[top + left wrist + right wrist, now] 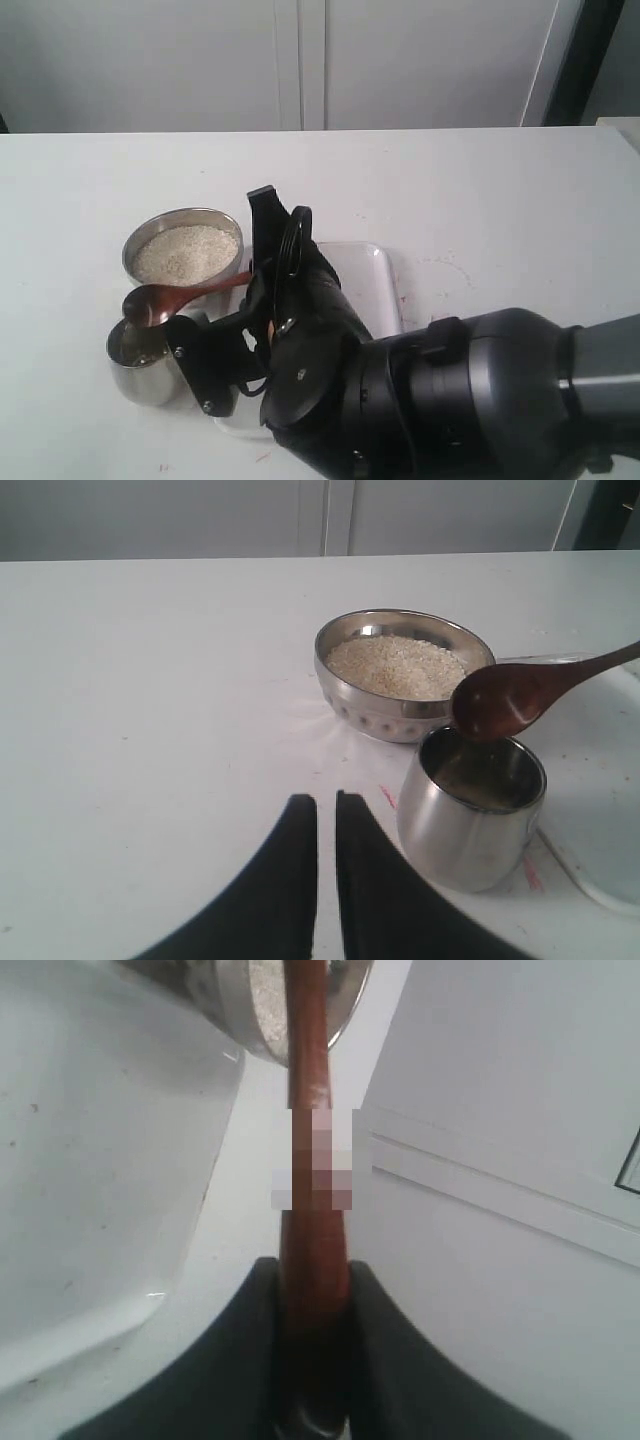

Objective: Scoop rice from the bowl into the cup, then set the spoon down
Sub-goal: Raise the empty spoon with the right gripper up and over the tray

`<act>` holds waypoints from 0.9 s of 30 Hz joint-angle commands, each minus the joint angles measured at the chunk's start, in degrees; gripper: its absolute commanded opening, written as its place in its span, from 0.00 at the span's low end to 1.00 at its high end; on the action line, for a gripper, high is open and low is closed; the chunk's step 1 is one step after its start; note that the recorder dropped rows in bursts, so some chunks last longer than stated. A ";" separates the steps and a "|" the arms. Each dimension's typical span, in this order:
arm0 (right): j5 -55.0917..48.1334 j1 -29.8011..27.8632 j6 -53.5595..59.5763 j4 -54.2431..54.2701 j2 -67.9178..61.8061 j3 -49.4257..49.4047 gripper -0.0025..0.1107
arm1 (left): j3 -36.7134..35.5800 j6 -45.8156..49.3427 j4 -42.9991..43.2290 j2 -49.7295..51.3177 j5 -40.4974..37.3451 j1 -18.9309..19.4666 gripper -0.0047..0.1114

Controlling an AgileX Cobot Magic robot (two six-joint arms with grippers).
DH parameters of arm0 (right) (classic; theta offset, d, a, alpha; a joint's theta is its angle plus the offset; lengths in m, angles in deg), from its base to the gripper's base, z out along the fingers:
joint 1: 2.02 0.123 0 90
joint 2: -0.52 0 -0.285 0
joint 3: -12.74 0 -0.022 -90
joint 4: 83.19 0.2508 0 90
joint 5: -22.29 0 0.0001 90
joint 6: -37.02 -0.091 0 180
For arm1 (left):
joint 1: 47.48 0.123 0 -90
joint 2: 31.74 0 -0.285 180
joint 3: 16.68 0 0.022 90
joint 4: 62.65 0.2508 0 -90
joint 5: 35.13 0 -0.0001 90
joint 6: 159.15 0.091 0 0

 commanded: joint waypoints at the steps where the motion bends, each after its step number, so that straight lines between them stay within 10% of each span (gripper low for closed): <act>1: -1.26 0.05 0.51 -1.35 0.16 -0.12 0.02 | 0.41 -0.10 -0.37 0.04 0.19 0.09 0.16; 27: 1.62 0.05 -40.63 3.94 10.03 -0.12 0.02 | 0.41 -0.10 -0.37 0.04 0.19 0.09 0.16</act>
